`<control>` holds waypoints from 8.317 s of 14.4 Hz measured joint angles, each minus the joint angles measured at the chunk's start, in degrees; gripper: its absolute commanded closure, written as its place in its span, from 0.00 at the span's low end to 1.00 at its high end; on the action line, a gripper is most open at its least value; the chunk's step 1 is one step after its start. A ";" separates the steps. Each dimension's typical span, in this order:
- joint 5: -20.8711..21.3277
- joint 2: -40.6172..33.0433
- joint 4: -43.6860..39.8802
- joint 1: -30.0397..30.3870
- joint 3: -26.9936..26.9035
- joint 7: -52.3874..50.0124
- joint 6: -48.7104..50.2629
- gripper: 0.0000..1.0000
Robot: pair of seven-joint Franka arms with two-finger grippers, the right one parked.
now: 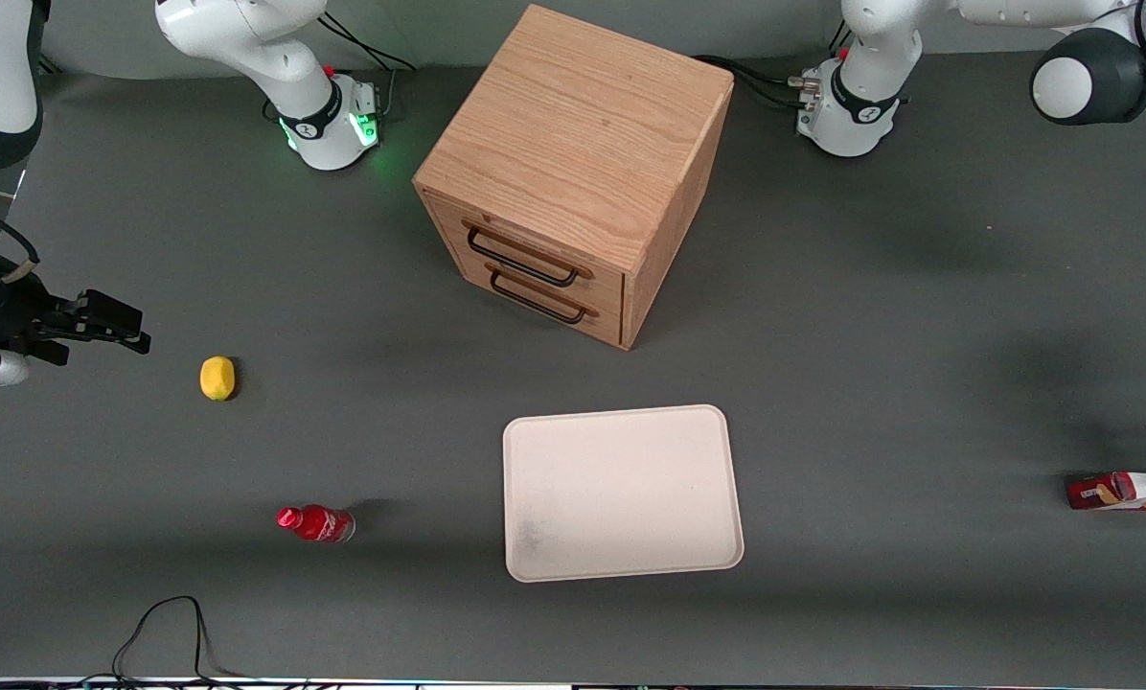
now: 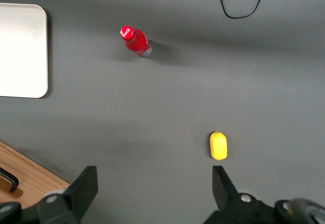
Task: Place red cookie box on tray
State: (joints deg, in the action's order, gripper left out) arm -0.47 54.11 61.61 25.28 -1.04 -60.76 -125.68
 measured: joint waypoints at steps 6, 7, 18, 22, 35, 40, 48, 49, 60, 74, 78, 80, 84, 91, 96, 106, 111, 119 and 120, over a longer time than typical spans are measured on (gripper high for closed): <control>0.00 0.95 2.57 -0.02 0.39 0.05 -5.69 0.00; 0.00 0.95 3.23 -0.02 0.39 0.05 -7.20 0.00; 0.00 0.02 3.76 -0.18 0.59 0.02 -1.84 1.00; 0.00 0.00 3.75 -0.19 0.59 0.03 -1.80 1.00; 0.31 -13.80 -3.93 -0.18 -0.14 1.39 21.43 1.00; 4.29 -22.64 -3.80 -0.24 -0.13 2.66 28.47 1.00; 5.59 -24.94 -0.31 -9.82 0.97 9.84 28.85 1.00; 5.59 -25.59 0.52 -12.03 1.24 11.63 28.85 1.00; 5.77 -28.93 6.59 -34.31 5.94 21.75 28.74 1.00; 6.53 -24.55 8.16 -49.96 6.23 28.54 22.29 1.00; 6.53 -19.46 10.94 -48.15 5.81 32.45 12.89 1.00; 6.53 -16.55 12.85 -47.46 5.81 32.95 6.90 1.00; 6.54 -11.69 13.87 -47.16 5.81 33.14 1.02 1.00; 6.63 -7.41 14.46 -46.96 5.79 33.35 -3.83 1.00; 6.66 -6.57 14.41 -46.77 5.79 33.42 -4.94 0.00; 6.43 -17.43 12.47 -46.65 5.88 32.91 12.73 0.00; 5.21 -32.17 12.06 -46.63 6.01 32.79 28.16 0.00; 4.89 -45.68 12.95 -38.10 5.52 34.74 37.92 0.00; 4.47 -46.70 13.41 -35.88 5.48 35.82 38.07 0.00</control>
State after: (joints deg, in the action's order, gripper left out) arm 4.00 7.40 75.02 -10.60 4.44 -24.93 -87.60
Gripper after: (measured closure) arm 0.000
